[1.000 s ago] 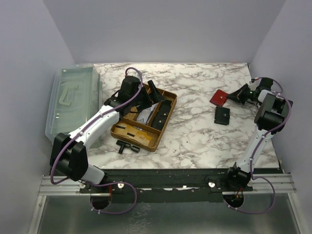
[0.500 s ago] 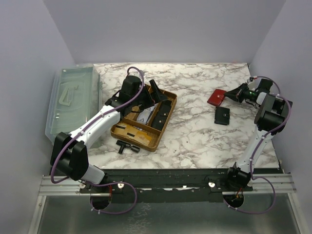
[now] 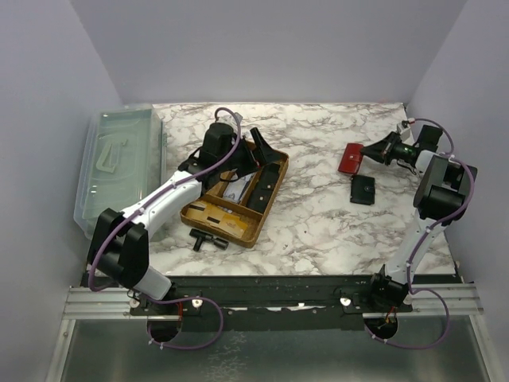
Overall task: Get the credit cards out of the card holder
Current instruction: Pick up the card holder from the center of the board, then open the card holder.
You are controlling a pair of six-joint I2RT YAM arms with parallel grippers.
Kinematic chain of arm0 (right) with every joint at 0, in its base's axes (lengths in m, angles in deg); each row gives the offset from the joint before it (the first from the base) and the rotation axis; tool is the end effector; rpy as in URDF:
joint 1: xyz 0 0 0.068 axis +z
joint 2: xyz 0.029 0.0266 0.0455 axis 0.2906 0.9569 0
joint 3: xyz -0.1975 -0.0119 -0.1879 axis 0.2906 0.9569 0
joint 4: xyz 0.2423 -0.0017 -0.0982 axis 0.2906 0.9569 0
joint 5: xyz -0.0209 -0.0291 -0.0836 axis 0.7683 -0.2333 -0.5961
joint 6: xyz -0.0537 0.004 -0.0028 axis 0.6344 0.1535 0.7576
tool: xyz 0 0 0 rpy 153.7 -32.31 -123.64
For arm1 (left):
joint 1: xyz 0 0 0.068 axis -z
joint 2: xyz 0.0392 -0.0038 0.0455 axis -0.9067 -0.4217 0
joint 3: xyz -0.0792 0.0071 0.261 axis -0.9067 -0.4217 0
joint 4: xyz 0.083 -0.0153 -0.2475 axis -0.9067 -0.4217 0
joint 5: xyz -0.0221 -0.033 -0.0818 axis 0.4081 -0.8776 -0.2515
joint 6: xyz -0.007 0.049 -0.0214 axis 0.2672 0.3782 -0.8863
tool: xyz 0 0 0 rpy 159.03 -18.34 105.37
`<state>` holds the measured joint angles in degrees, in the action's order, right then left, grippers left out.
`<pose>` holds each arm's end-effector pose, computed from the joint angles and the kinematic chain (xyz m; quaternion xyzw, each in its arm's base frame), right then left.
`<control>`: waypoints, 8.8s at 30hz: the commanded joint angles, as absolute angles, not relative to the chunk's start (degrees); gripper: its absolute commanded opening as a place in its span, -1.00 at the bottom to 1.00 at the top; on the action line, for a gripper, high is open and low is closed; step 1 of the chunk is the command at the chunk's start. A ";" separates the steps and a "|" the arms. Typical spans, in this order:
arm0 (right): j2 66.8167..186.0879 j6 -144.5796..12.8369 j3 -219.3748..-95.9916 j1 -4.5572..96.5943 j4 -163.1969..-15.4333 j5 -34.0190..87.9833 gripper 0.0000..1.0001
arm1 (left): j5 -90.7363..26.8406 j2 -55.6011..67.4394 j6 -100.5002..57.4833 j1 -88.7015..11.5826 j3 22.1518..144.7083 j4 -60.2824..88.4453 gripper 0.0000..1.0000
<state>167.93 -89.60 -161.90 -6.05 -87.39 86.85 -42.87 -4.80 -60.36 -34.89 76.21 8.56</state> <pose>0.4222 -0.1431 0.1518 0.1570 0.7818 0.5336 0.2819 0.2969 -0.1861 0.2996 -0.0574 0.8326 -0.4515 0.3156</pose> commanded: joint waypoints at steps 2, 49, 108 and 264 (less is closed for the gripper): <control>163.14 -87.88 -160.01 -3.86 -87.12 92.13 -1.00 | -46.09 -7.21 -62.23 -33.59 75.17 13.85 0.98; 139.67 -92.54 -155.47 11.42 -79.17 103.89 -0.99 | -61.40 -27.97 -72.34 -25.72 75.38 62.59 0.42; 133.60 23.08 -162.50 11.73 -20.82 96.04 0.64 | -60.67 -25.73 -65.90 -25.68 88.69 16.16 -1.00; 129.77 -8.37 -145.97 27.88 -40.32 66.77 -0.78 | -54.92 -18.00 -63.43 -25.32 83.40 10.67 -1.00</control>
